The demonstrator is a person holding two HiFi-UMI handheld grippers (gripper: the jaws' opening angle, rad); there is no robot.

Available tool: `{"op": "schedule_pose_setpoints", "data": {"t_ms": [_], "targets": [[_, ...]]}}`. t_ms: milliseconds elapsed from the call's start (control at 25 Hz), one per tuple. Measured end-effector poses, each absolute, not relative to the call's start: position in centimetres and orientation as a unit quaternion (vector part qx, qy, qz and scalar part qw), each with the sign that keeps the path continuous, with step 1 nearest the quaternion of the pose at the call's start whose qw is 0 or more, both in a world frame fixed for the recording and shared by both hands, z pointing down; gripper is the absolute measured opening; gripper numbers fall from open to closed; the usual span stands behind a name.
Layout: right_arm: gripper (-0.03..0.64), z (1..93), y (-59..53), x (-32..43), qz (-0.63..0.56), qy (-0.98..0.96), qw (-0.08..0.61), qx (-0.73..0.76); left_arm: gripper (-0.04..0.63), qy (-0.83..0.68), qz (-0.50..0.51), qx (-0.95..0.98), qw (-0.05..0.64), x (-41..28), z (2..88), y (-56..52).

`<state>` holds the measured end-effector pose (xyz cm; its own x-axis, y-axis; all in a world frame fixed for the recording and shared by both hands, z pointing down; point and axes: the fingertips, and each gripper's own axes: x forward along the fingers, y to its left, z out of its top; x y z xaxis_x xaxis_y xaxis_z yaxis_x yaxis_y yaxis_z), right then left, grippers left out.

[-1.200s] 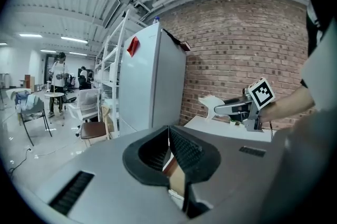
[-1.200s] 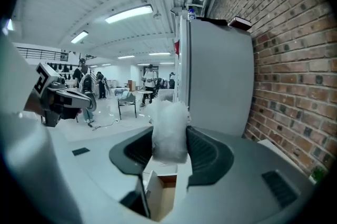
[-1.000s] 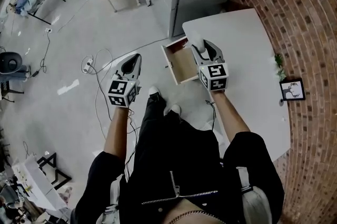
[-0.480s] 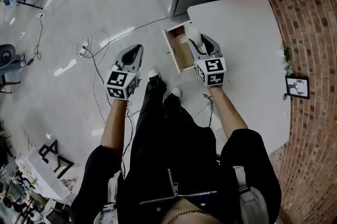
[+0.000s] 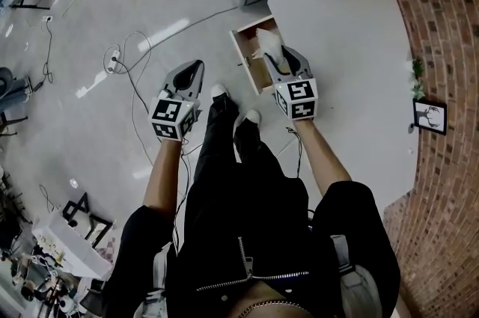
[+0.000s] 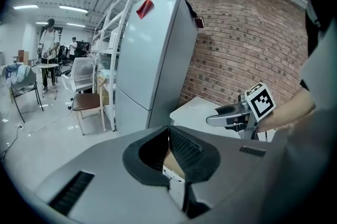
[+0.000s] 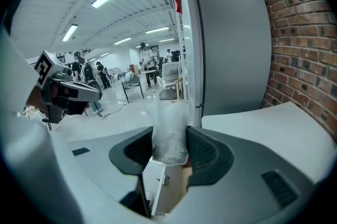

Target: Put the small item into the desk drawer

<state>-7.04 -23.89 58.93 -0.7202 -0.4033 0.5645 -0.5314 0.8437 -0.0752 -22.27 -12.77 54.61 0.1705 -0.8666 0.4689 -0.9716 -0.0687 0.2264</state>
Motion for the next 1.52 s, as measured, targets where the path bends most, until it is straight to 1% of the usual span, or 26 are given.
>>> {"op": "schedule_pose_setpoints", "data": {"t_ms": [880,1520], "targets": [[0.186,70.7,-23.5,-7.9,0.167,-0.884,0.343,0.269,0.021,-0.590,0.119,0.743,0.291,-22.9,61.8,-14.7],[0.186,80.1,-23.7,-8.4,0.182,-0.865,0.379,0.274,0.021,-0.581,0.124,0.751,0.290,-23.5,67.1,-15.8]]}}
